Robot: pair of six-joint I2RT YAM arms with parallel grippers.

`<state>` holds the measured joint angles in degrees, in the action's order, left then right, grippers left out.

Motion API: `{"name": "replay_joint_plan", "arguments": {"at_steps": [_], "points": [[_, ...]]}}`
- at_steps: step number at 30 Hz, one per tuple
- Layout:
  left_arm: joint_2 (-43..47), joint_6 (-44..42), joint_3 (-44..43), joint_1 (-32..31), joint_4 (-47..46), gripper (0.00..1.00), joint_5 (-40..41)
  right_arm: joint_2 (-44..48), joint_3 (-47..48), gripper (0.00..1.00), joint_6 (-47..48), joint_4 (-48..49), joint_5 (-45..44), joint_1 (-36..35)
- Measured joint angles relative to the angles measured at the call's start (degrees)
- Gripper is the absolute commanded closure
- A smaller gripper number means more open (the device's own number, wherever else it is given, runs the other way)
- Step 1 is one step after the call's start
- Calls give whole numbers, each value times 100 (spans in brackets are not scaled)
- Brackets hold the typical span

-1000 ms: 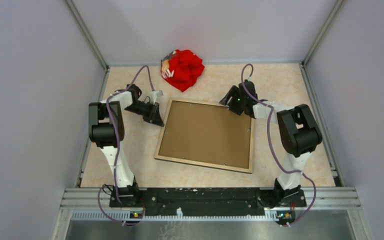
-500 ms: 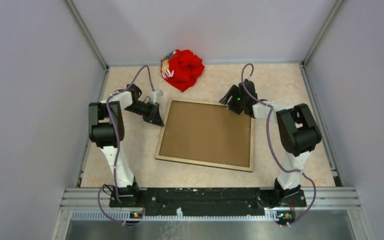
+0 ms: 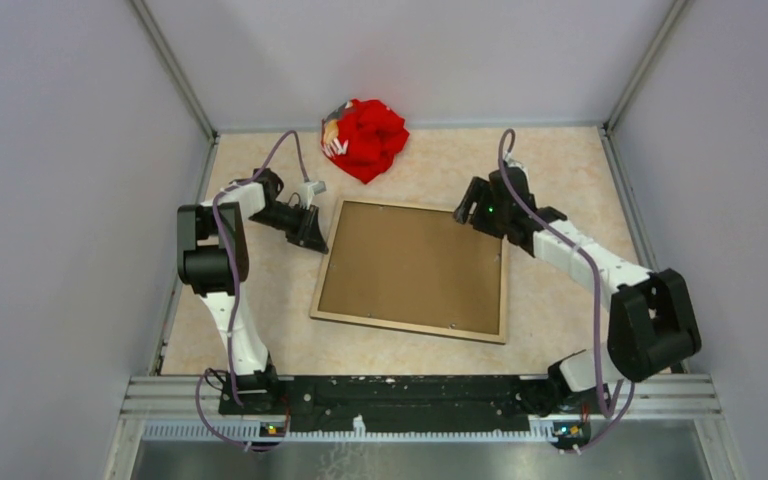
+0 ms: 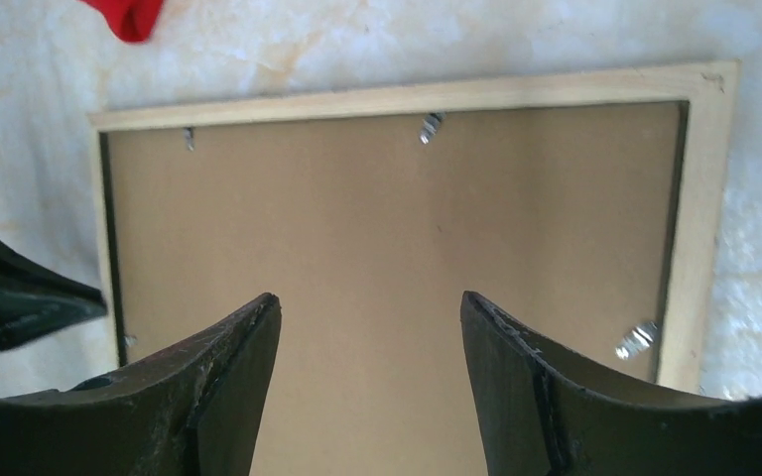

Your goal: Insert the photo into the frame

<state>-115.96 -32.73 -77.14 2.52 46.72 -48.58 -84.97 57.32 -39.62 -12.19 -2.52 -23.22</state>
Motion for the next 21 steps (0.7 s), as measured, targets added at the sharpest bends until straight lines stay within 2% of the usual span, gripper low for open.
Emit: {"name": "replay_joint_plan", "arguments": {"at_steps": [3,10,21], "points": [[0,2,0,0,-2,79,0,317,-262,34,162,-321,-201,-79],[42,0,52,0,-46,79,0,229,-739,35,372,-1051,-555,-90],[61,0,76,0,-70,79,-2,-55,-717,36,664,-1095,-793,-90]]}}
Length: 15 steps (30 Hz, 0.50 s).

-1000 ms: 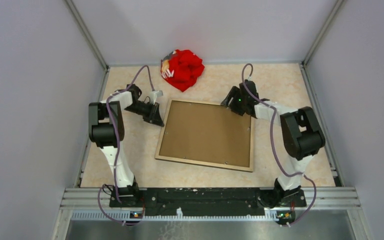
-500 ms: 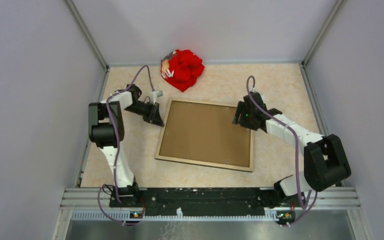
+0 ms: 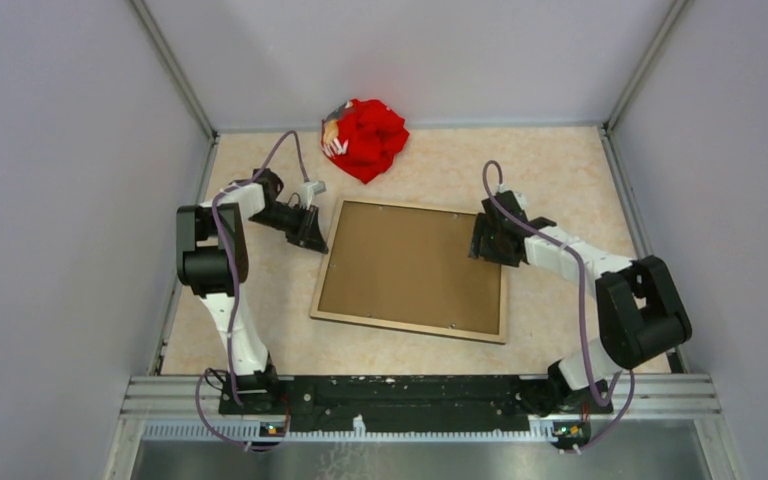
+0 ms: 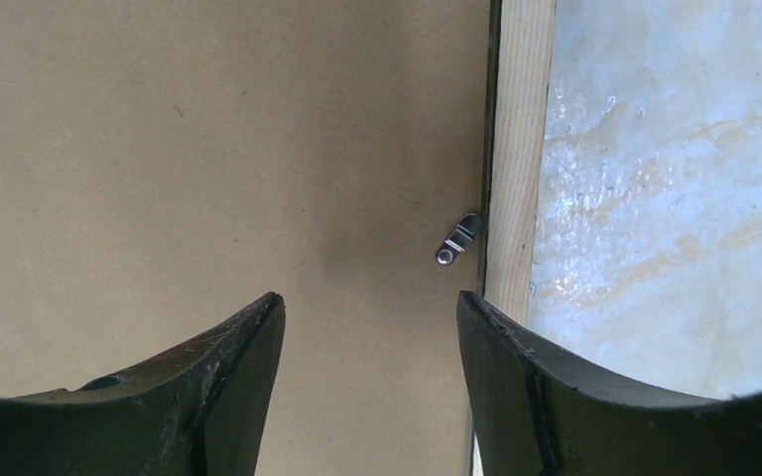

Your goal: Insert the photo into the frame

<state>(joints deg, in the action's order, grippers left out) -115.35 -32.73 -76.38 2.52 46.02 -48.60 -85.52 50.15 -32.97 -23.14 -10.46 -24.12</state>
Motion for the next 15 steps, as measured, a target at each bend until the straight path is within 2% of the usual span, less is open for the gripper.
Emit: {"name": "replay_joint_plan", "arguments": {"at_steps": [7,15], "points": [[0,0,0,0,0,79,0,-358,210,37,166,90,-48,0],[2,0,11,0,-17,79,2,-271,422,36,192,-153,-334,0]]}}
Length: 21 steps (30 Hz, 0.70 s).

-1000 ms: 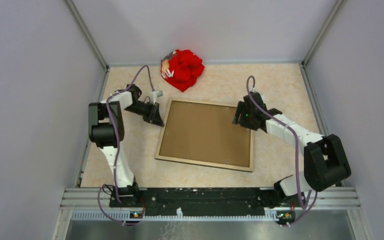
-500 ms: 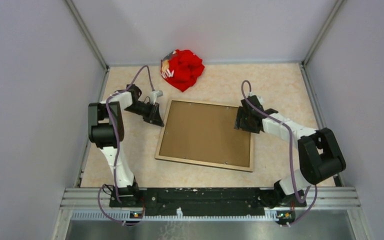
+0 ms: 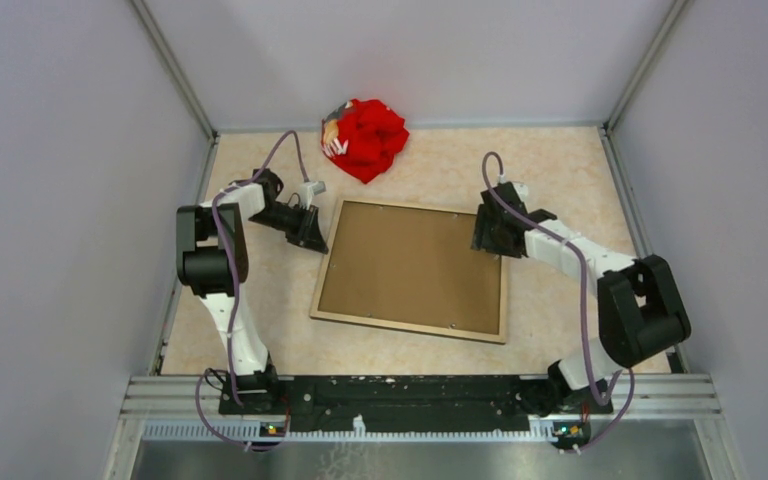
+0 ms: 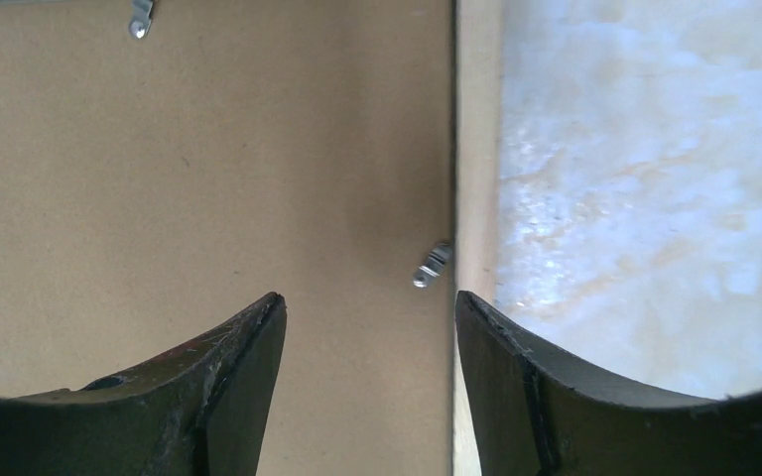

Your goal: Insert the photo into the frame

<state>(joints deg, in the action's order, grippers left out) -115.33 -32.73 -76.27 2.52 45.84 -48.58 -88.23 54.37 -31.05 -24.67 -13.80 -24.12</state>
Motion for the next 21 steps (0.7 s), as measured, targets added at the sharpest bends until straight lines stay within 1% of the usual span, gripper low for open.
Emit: {"name": "replay_joint_plan", "arguments": {"at_steps": [6,8,11,21], "points": [[0,0,7,0,-4,79,-2,498,20,36,-66,-295,-389,98],[11,0,22,0,-22,79,-4,476,11,37,-107,-299,-420,192],[20,0,28,0,-28,79,-9,391,-48,42,-175,-264,-437,304],[33,-22,37,0,-35,80,-7,-7,-269,47,-369,7,-267,483]]}}
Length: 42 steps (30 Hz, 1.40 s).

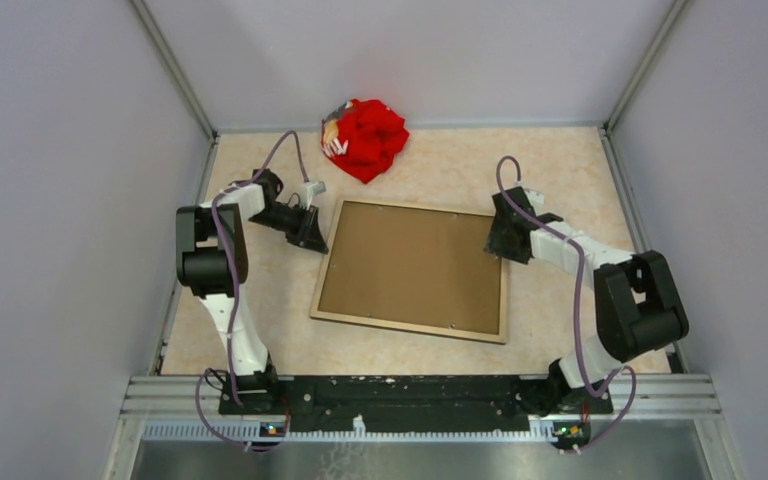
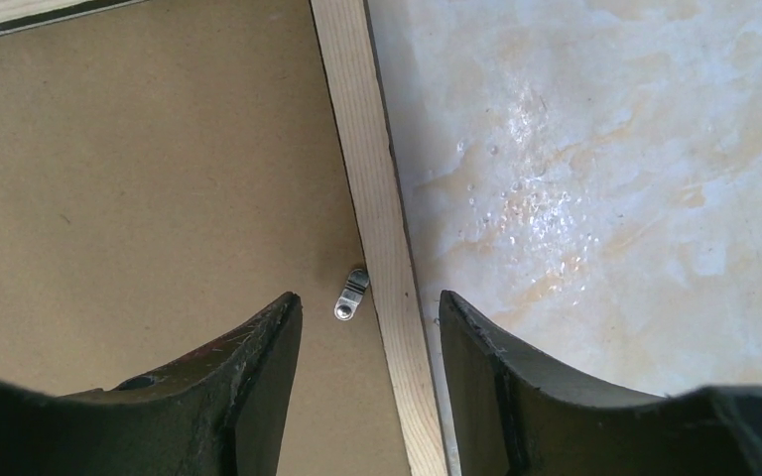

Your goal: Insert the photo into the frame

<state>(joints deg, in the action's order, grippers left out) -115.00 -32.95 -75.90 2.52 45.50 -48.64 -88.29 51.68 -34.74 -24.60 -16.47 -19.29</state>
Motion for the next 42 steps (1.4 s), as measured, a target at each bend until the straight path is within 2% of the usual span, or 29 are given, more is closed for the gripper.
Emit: {"name": "replay_joint_plan", "arguments": {"at_steps": [18,34,39,42], "points": [[0,-7,2,0,0,80,4,-50,-372,56,-155,575,175,212],[0,-4,2,0,0,80,4,-22,-444,76,-190,693,173,256],[0,-4,2,0,0,80,7,-17,-446,76,-188,695,227,299],[0,-4,2,0,0,80,7,-9,-446,71,-164,691,245,308]]}}
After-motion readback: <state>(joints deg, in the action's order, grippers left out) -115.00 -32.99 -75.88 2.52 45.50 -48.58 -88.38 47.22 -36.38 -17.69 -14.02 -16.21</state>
